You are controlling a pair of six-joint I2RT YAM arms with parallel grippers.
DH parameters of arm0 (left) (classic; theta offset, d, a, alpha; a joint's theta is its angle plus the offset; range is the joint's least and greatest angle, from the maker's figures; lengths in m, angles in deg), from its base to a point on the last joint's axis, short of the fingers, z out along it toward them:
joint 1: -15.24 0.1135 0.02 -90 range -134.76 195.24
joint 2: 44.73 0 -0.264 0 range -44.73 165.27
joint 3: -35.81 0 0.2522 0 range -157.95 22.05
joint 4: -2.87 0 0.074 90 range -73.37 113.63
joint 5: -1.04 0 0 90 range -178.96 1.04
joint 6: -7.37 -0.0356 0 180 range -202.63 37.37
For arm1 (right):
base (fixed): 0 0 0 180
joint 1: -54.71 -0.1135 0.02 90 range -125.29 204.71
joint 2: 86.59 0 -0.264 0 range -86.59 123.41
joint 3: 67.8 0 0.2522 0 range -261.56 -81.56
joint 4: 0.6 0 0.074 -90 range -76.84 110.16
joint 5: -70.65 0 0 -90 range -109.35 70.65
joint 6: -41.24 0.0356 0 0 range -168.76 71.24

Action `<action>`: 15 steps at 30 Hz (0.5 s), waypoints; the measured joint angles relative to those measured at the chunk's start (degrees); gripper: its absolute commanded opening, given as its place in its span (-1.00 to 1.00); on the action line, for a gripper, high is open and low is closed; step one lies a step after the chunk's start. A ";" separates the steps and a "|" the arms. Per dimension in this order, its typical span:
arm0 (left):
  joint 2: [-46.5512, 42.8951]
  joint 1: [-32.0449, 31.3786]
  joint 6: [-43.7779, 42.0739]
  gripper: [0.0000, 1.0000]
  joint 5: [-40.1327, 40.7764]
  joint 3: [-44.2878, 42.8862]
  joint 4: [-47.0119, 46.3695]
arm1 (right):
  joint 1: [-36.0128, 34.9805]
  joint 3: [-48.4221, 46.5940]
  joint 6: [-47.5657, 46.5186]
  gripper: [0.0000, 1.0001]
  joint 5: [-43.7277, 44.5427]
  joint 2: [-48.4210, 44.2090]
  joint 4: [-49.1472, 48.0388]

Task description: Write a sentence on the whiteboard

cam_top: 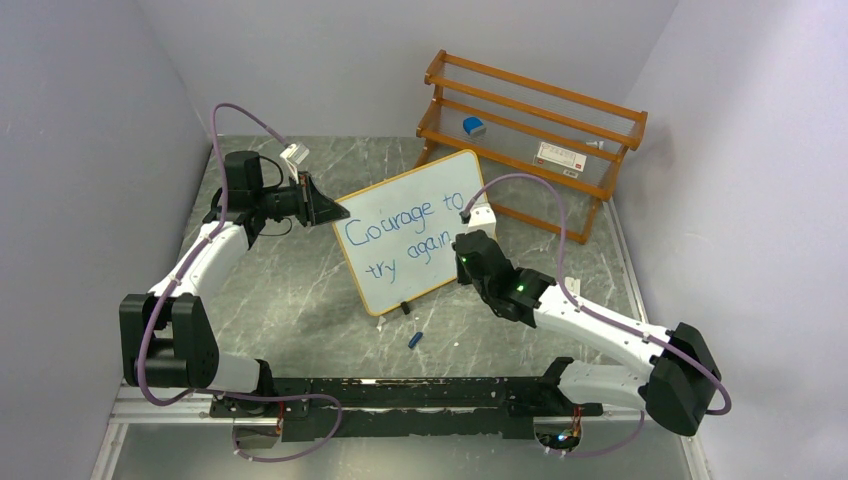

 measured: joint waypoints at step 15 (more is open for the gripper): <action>0.00 -0.07 -0.20 -0.90 0.00 -0.33 0.59 | 0.15 1.81 0.46 -1.00 0.81 -2.95 0.81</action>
